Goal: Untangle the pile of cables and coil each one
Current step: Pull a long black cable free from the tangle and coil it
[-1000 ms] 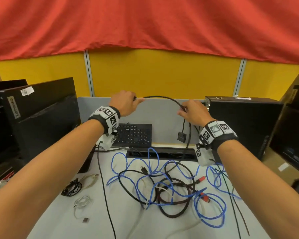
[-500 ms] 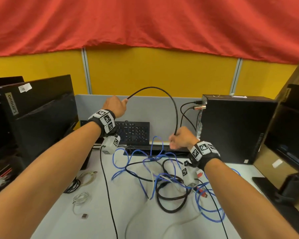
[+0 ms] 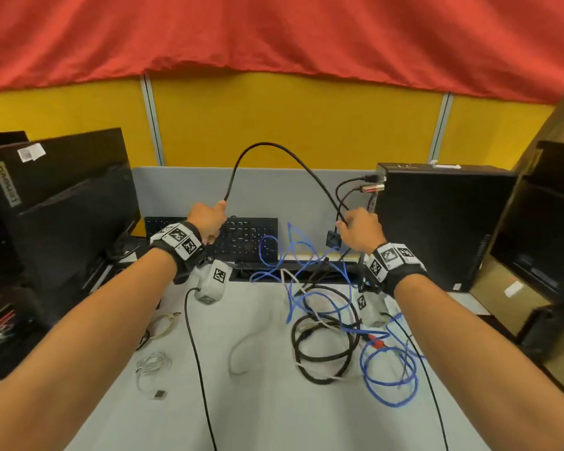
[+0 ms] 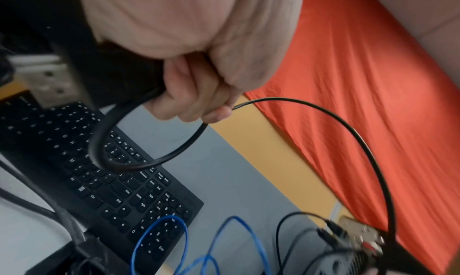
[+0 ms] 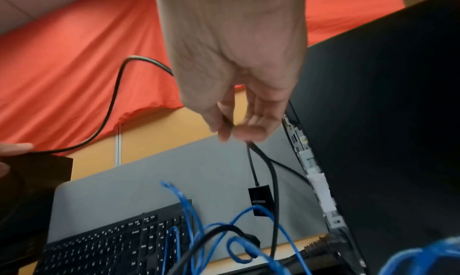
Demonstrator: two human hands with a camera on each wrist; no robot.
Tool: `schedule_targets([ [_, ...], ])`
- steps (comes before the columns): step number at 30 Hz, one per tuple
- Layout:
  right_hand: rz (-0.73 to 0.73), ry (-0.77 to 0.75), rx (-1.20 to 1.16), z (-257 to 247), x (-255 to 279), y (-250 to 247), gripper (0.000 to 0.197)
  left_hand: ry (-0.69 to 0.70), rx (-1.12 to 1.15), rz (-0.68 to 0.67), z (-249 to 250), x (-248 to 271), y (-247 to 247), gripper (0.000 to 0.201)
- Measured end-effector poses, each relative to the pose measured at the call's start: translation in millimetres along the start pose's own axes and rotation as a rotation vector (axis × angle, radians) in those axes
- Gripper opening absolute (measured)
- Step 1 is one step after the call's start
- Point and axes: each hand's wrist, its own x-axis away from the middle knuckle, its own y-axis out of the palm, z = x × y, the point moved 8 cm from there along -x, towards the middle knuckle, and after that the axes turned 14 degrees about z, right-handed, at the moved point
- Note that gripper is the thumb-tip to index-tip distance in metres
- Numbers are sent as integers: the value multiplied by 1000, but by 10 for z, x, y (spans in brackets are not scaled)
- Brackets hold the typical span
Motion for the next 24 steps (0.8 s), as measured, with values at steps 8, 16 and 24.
schedule_targets([
  [8, 662, -176, -247, -370, -132, -933, 23, -62, 112, -269, -28, 370, 474, 36],
  [16, 73, 86, -16, 213, 62, -216, 46, -78, 200, -198, 63, 325, 328, 16],
  [24, -179, 166, -68, 232, 315, 394, 38, -153, 359, -325, 243, 491, 544, 39],
])
